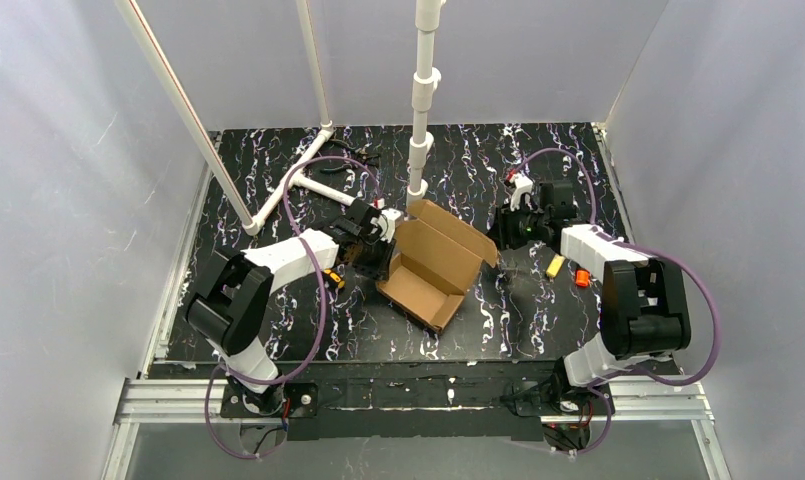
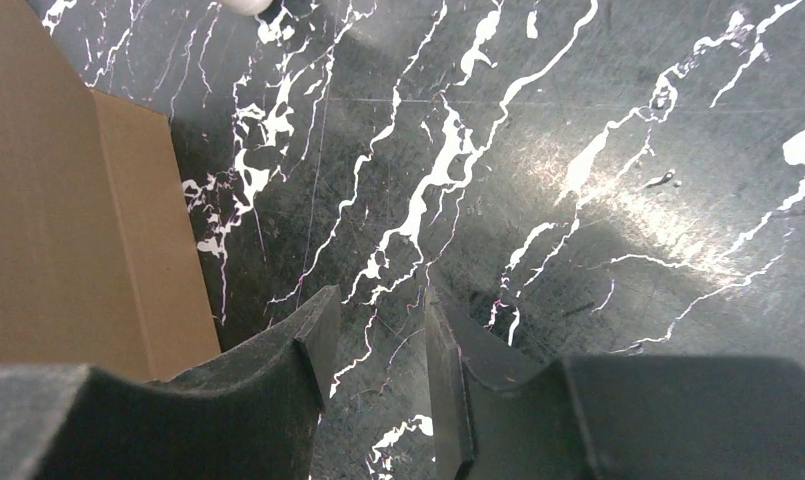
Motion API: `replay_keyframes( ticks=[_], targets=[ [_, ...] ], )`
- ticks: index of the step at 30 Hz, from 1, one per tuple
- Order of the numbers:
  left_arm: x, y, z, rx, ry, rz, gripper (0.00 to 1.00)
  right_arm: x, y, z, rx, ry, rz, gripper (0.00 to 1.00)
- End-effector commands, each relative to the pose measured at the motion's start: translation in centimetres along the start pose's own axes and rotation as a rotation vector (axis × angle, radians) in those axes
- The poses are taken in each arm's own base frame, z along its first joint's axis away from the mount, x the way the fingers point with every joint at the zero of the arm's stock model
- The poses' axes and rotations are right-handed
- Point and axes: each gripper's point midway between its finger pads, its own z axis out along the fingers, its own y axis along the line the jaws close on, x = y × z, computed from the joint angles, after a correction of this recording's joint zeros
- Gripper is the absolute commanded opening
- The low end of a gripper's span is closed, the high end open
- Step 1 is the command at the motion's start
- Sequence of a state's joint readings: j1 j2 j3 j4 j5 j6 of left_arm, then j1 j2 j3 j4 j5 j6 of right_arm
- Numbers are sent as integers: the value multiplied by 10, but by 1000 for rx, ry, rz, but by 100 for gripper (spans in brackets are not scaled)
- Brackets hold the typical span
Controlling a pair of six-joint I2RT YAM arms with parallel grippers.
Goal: Fold the paper box
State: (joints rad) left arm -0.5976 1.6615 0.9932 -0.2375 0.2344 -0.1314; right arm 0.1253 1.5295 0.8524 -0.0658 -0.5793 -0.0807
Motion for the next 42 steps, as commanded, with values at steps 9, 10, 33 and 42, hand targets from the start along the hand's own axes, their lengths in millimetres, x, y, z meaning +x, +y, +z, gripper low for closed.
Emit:
replay_keyframes(
  ticks=[9, 10, 33, 42],
  targets=[
    [-20, 7, -15, -131, -111, 16, 24, 22, 24, 24, -109, 60, 32, 44],
    [-25, 6, -23, -145, -140, 12, 32, 23, 26, 26, -114, 63, 34, 45],
    [64, -43, -27, 96, -260, -797, 0, 42, 71, 68, -112, 53, 76, 16],
    [31, -56, 24, 27, -130, -864, 0, 57, 99, 73, -177, 110, -7, 5]
  ],
)
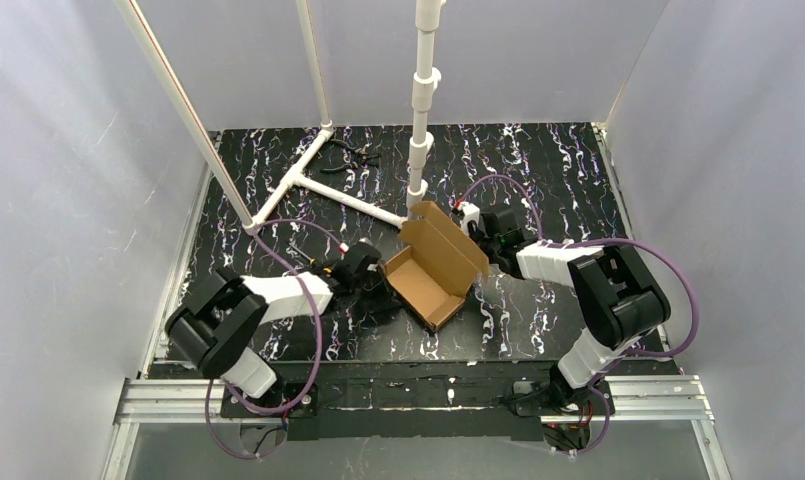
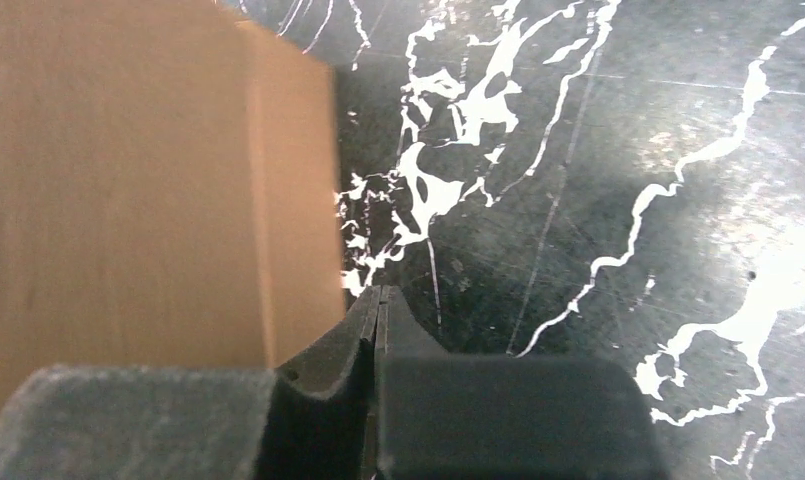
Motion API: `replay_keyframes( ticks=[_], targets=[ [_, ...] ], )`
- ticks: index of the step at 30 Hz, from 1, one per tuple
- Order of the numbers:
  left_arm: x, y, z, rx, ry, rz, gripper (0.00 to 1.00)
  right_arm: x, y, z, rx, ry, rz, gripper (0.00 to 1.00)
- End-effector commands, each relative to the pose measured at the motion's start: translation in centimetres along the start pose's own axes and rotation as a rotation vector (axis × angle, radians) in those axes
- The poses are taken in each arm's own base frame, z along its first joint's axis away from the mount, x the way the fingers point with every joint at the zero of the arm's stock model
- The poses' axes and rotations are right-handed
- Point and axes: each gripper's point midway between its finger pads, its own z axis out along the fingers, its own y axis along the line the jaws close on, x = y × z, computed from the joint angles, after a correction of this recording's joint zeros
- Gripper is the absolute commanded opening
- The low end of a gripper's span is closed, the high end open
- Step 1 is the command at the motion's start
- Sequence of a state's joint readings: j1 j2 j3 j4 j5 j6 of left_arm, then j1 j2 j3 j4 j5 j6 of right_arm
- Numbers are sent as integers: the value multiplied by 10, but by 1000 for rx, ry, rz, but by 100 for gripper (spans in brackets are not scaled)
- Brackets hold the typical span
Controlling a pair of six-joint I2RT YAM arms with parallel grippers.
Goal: Fold the paper box
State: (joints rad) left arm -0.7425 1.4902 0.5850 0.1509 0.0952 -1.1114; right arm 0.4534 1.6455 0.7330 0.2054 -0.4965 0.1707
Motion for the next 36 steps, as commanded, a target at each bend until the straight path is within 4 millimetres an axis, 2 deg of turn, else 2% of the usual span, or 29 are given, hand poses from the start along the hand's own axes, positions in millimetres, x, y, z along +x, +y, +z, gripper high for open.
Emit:
replay_keyframes(
  ticks=[1, 5, 7, 9, 12, 17, 21, 24, 28, 36],
  targets=[
    [-8, -24, 14, -3, 3, -22, 0, 1, 12, 6, -44, 13, -55, 5],
    [-17, -32, 17, -15, -20, 3, 0, 12, 26, 12, -107, 61, -61, 5],
    [-20, -33, 15, -31, -25, 20, 0, 15, 26, 14, -96, 75, -72, 5],
    [-23, -35, 12, -30, -37, 43, 0, 14, 20, 16, -61, 85, -74, 5],
    [-26, -33, 2, -40, -58, 81, 0, 9, -3, 15, 50, 89, -74, 6],
    [-37, 10, -30, -207, -142, 158, 0, -2, -33, 4, 181, 55, -70, 9],
    [-52, 39, -41, -280, -183, 141, 0, -7, -37, 6, 202, 45, -80, 10],
    [-68, 38, -37, -269, -186, 117, 0, -6, -44, 12, 219, 71, -72, 10],
    [-83, 25, -24, -289, -166, 138, 0, -3, -46, 26, 220, 120, -97, 10],
    [-90, -5, 13, -215, -100, 134, 0, 12, -18, 42, 147, 178, -169, 9]
  ],
)
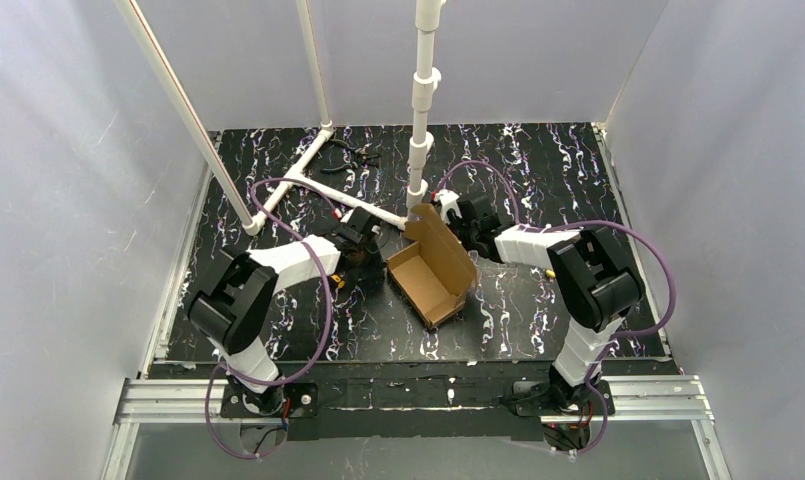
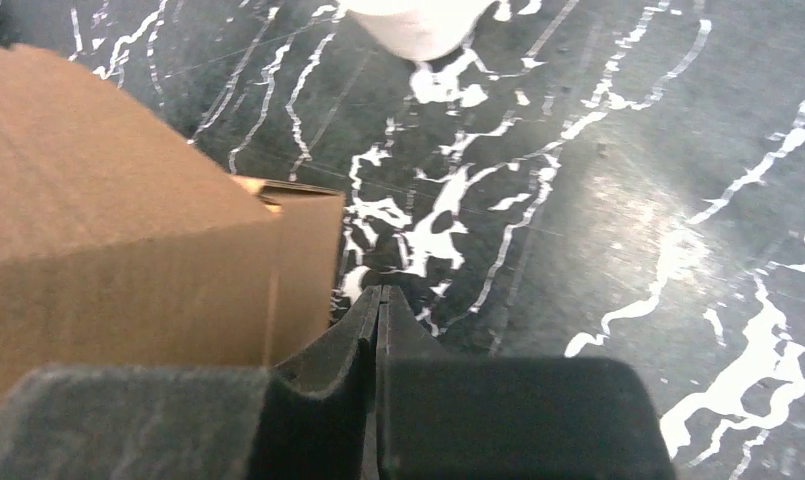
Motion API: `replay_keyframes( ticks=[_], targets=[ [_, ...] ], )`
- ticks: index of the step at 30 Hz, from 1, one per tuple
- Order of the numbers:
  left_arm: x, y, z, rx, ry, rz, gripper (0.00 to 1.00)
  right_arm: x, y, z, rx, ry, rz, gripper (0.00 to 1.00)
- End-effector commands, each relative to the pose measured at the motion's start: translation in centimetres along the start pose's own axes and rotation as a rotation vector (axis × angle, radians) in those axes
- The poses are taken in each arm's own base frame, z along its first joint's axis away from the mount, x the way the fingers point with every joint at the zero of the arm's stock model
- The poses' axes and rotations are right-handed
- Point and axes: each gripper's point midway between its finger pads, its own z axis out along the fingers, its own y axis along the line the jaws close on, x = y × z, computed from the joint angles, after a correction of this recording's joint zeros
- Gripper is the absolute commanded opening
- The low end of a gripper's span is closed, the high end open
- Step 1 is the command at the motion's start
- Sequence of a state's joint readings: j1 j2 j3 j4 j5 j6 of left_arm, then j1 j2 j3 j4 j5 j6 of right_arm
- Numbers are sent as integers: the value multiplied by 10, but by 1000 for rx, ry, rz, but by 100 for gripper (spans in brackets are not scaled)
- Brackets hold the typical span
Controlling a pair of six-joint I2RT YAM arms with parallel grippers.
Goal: Fold the paper box
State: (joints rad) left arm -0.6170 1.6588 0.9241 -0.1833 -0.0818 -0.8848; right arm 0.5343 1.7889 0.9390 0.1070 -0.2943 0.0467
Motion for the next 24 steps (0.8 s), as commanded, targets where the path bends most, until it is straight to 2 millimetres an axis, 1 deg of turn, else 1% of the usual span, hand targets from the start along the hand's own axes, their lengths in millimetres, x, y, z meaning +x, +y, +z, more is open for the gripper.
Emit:
replay_keyframes(
  ticks=[1, 4, 6, 10, 16, 17, 18, 20, 22, 24],
  targets=[
    [-5, -24, 4, 76, 21, 11, 0, 42, 13, 10, -29, 143, -21, 9],
    [-2, -31, 5, 109, 43, 7, 0, 46, 16, 12, -45, 163, -15, 9],
    [0, -29, 3, 116, 45, 6, 0, 42, 15, 10, -42, 153, -22, 9],
    [-2, -31, 0, 134, 25, 5, 0, 38, 21, 8, -73, 143, -26, 10],
    [-9, -54, 0, 204, 36, 21, 0, 41, 40, 7, -175, 154, -19, 11],
    [-10, -56, 0, 210, 38, 25, 0, 41, 39, 8, -172, 155, -19, 11],
    [-10, -58, 0, 216, 38, 25, 0, 47, 38, 7, -166, 180, -9, 11],
    [-10, -59, 0, 221, 41, 27, 0, 51, 35, 10, -150, 201, 1, 11],
    [-8, -54, 0, 204, 44, 30, 0, 54, 24, 12, -106, 221, -14, 12],
    [-7, -43, -4, 162, 35, 33, 0, 49, 9, 8, -57, 223, -24, 14]
  ],
)
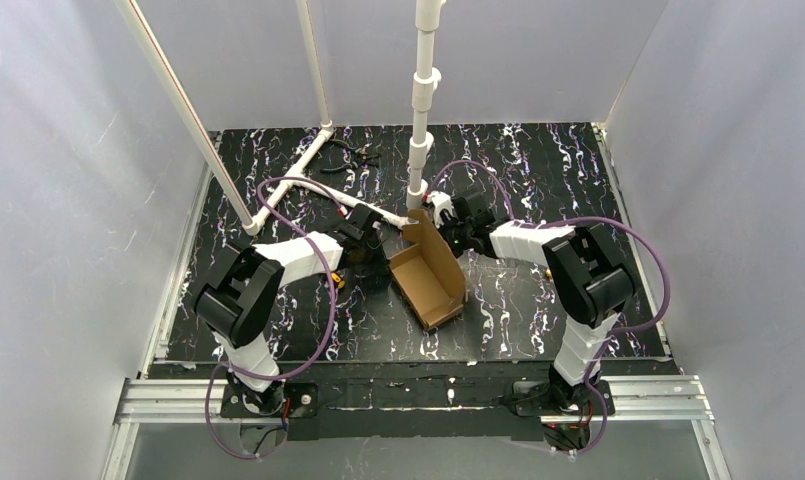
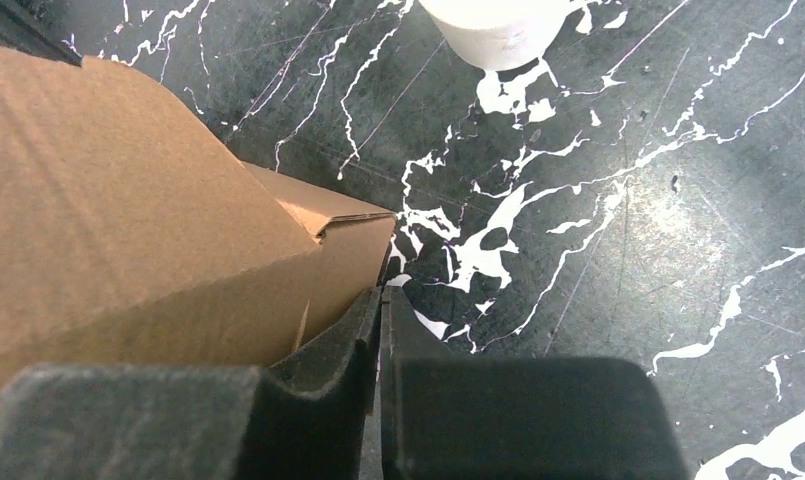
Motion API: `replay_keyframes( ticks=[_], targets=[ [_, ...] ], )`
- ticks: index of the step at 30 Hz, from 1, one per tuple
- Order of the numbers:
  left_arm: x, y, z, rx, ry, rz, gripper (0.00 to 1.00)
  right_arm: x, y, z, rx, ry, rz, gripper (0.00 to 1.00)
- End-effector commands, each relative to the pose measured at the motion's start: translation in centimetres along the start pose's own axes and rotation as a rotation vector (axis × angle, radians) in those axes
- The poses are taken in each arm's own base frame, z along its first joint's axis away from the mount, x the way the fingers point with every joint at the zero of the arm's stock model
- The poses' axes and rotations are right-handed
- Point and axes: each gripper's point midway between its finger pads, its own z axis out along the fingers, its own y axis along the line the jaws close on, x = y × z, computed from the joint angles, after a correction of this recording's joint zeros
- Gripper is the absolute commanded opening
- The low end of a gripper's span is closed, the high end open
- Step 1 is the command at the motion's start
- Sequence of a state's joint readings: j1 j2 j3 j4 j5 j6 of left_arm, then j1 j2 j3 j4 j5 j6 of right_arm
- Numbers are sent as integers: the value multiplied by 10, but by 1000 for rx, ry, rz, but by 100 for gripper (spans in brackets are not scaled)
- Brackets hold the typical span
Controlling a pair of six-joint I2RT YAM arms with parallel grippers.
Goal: Fold the paper box
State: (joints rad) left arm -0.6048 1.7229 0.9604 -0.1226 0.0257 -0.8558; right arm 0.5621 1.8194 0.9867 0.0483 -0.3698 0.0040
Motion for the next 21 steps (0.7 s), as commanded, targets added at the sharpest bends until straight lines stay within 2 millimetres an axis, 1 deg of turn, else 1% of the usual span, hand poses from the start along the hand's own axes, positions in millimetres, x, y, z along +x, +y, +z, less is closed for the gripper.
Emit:
replay_keyframes(
  ticks=[1, 3, 4, 6, 9, 11, 12, 13, 14, 15, 16, 17, 18, 19, 20, 21],
  targets=[
    [-8, -15, -17, 43, -34, 24, 0, 41, -20, -2, 58, 163, 34, 15],
    [-12, 3, -30, -9, -86, 33, 0, 27, -44, -21, 133, 122, 33, 19],
    [-12, 11, -37, -24, -108, 34, 2, 20, -59, -34, 175, 92, 48, 21],
    [-12, 21, -53, -17, -146, 44, 9, 7, -78, -60, 236, 39, 42, 26],
    [-12, 28, -76, 10, -187, 68, 18, 1, -98, -91, 305, 4, 6, 34],
    [-12, 25, -95, 60, -214, 109, 25, -3, -104, -115, 323, -11, -38, 40],
    [-11, 22, -106, 98, -227, 138, 30, -5, -106, -129, 327, -19, -67, 43],
    [-11, 17, -117, 146, -245, 165, 39, -6, -107, -144, 332, -27, -97, 46],
    [-11, 13, -130, 198, -283, 186, 51, -5, -108, -160, 332, -35, -120, 49],
    [-7, 7, -141, 265, -293, 202, 67, -4, -106, -177, 334, -46, -142, 55],
    [-4, 3, -149, 323, -310, 213, 84, 0, -107, -193, 346, -57, -152, 62],
    [-1, 0, -155, 374, -320, 224, 97, 5, -106, -208, 359, -64, -166, 69],
    [3, -1, -160, 405, -323, 229, 98, 10, -104, -222, 379, -70, -178, 78],
    [6, -1, -162, 425, -324, 232, 98, 17, -102, -232, 393, -64, -188, 88],
    [10, -1, -162, 443, -314, 237, 98, 25, -102, -244, 420, -57, -179, 95],
    [16, 0, -161, 454, -295, 238, 98, 35, -102, -255, 450, -42, -155, 98]
  ],
)
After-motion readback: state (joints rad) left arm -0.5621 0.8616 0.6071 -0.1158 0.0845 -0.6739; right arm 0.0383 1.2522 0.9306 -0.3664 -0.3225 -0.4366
